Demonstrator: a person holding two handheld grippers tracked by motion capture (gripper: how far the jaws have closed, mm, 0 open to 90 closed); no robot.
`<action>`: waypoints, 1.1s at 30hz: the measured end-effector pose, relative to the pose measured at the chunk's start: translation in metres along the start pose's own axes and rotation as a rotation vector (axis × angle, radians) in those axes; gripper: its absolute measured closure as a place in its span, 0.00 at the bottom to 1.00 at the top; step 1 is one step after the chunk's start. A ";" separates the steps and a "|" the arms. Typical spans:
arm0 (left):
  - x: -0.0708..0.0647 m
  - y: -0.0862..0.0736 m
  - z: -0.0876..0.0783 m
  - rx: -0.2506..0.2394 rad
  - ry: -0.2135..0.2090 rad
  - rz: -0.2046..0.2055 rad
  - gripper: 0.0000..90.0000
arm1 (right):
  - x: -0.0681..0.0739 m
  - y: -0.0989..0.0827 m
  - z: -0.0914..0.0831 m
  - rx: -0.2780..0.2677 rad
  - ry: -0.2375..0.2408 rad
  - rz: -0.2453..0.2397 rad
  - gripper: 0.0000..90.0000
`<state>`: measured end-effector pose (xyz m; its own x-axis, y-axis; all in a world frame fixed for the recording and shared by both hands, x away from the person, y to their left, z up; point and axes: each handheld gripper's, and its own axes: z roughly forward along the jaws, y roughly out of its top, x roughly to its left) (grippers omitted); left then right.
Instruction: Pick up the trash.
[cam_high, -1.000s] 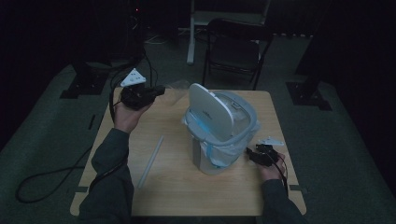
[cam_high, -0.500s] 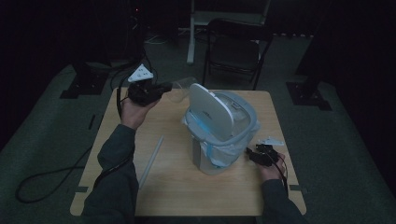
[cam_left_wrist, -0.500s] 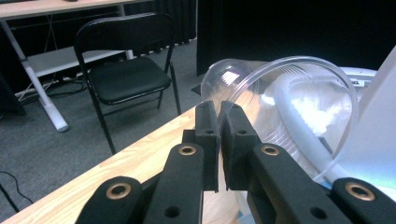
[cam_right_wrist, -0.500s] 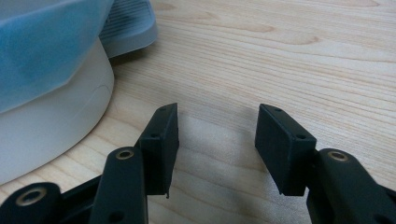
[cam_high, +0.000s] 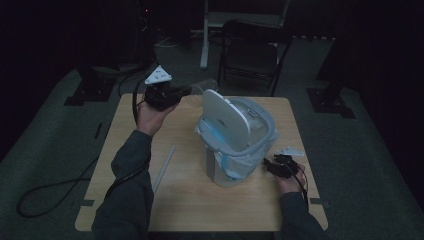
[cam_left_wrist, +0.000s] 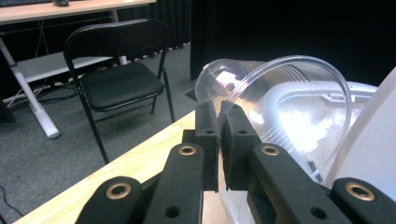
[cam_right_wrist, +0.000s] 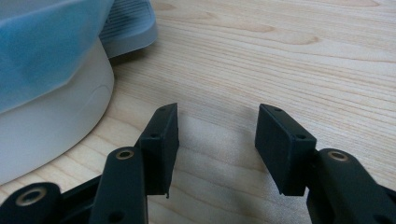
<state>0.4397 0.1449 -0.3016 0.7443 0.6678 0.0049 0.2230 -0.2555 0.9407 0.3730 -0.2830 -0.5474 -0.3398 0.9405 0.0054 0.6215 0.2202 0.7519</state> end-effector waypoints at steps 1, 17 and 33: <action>-0.001 0.002 0.002 0.000 -0.001 0.003 0.97 | 0.000 0.000 0.000 0.000 0.000 -0.001 0.54; -0.005 0.010 0.016 -0.007 -0.036 -0.008 0.97 | 0.000 0.000 0.000 0.000 0.001 -0.002 0.54; -0.012 0.021 0.031 -0.032 -0.146 -0.031 0.97 | 0.000 0.000 0.000 0.001 0.002 -0.005 0.54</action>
<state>0.4547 0.1099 -0.2923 0.8214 0.5659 -0.0715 0.2288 -0.2121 0.9501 0.3730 -0.2827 -0.5473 -0.3442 0.9389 0.0034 0.6209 0.2249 0.7510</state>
